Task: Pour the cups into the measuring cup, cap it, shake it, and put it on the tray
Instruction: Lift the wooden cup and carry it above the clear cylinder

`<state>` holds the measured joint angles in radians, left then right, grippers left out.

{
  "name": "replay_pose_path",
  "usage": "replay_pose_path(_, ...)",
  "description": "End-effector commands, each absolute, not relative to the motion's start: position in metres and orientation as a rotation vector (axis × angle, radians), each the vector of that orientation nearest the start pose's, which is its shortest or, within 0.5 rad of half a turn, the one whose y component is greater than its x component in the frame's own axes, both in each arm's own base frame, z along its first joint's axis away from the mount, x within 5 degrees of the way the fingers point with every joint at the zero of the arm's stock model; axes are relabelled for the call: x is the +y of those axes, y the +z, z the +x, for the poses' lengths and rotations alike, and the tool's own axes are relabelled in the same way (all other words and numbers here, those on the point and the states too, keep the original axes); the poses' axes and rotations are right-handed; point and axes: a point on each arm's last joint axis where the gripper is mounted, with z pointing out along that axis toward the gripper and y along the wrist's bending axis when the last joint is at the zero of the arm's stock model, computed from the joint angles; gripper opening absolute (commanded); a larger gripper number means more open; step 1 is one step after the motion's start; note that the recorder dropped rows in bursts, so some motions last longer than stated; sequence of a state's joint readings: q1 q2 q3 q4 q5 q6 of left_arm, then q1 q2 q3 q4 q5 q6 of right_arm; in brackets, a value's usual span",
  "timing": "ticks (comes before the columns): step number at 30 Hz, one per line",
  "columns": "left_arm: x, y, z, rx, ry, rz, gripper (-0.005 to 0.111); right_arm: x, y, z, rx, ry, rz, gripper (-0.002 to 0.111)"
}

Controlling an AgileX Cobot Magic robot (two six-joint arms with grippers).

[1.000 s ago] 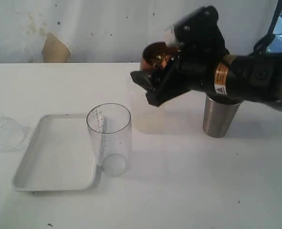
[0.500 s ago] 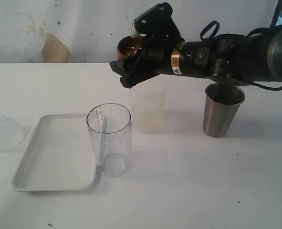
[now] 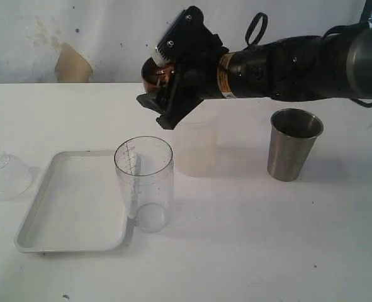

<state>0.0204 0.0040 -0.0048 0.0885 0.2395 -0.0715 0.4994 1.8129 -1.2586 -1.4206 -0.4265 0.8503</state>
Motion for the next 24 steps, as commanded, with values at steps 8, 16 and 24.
replay_pose_path(8, 0.003, 0.192, 0.055, 1.718, 0.033, -0.024, 0.0, 0.214, 0.289, 0.307, 1.464, 0.343, -1.369, 0.0)
replay_pose_path(16, 0.003, 0.192, 0.055, 1.718, 0.033, -0.024, 0.0, 0.211, 0.274, 0.314, 1.414, 0.181, -1.464, 0.0)
replay_pose_path(24, 0.003, 0.192, 0.055, 1.718, 0.033, -0.024, 0.0, 0.219, 0.262, 0.33, 1.406, 0.165, -1.494, 0.0)
